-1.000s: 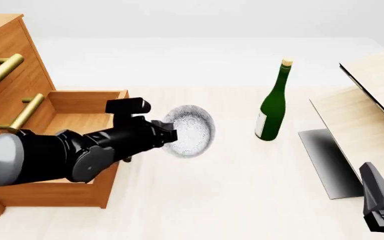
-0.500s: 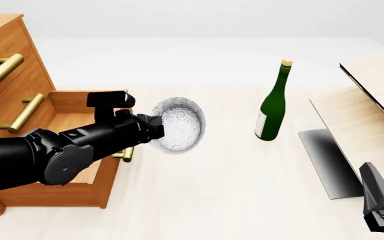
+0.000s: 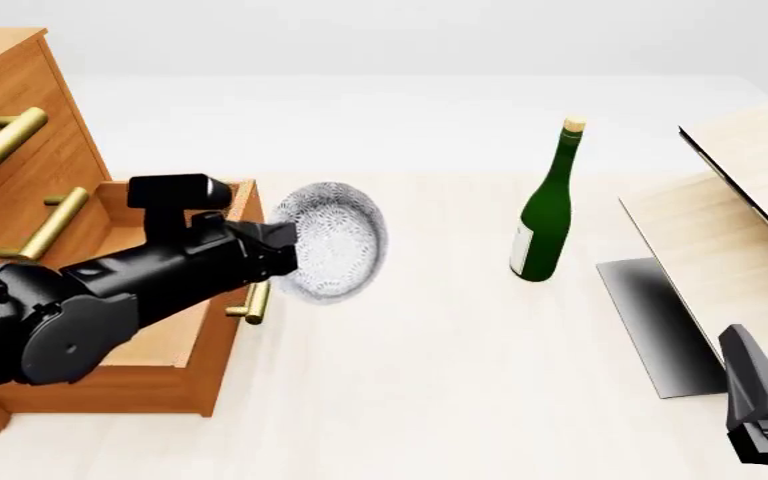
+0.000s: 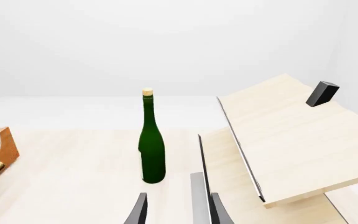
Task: Put the bowl in the bottom drawer of the cabinet and close it.
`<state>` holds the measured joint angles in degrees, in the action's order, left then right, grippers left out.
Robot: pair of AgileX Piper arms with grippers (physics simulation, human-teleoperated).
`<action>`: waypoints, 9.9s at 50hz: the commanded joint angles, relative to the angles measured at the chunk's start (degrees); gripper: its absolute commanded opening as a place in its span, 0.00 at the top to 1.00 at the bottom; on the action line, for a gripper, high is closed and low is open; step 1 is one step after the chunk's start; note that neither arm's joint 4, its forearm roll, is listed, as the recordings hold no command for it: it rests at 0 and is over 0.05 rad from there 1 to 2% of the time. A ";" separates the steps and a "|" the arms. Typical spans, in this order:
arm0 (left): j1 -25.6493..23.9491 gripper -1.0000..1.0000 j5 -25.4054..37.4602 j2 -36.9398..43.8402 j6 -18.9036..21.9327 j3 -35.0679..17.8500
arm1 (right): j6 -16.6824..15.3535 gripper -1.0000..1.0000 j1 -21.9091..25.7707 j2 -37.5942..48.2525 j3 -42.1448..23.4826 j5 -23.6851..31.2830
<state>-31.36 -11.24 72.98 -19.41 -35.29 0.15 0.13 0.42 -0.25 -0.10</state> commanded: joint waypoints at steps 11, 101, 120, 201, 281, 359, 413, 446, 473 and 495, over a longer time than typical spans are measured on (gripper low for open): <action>2.80 1.00 2.58 -6.28 1.79 1.50 | 0.00 0.00 -0.01 0.01 0.00 0.00; 26.65 1.00 4.95 -15.66 4.80 6.12 | 0.06 0.00 0.05 0.02 0.00 0.01; 30.04 1.00 3.21 -14.77 6.13 7.02 | 0.08 0.00 0.06 0.01 0.00 0.00; 36.31 1.00 -8.37 -1.66 10.12 12.11 | 0.12 0.00 0.06 0.01 0.00 0.01; 39.88 1.00 -16.48 11.08 10.83 13.86 | 0.11 0.00 0.09 -0.01 0.00 0.00; 38.30 0.00 -11.42 2.39 10.01 15.01 | 0.10 0.00 0.07 0.00 0.00 0.00; 27.52 0.00 -6.67 -8.16 8.87 15.21 | 0.12 0.00 0.08 0.00 0.00 0.01; 20.39 0.00 -1.56 -13.80 10.26 12.23 | 0.11 0.00 0.07 0.00 0.00 0.00; 9.45 0.00 1.07 -16.29 9.78 10.85 | 0.16 0.00 0.10 -0.02 0.00 0.00; 4.87 0.00 3.45 -19.35 8.38 11.70 | 0.15 0.00 0.10 -0.02 0.00 0.01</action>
<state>-24.31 -8.60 54.79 -10.59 -23.96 0.30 0.23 0.40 -0.25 -0.10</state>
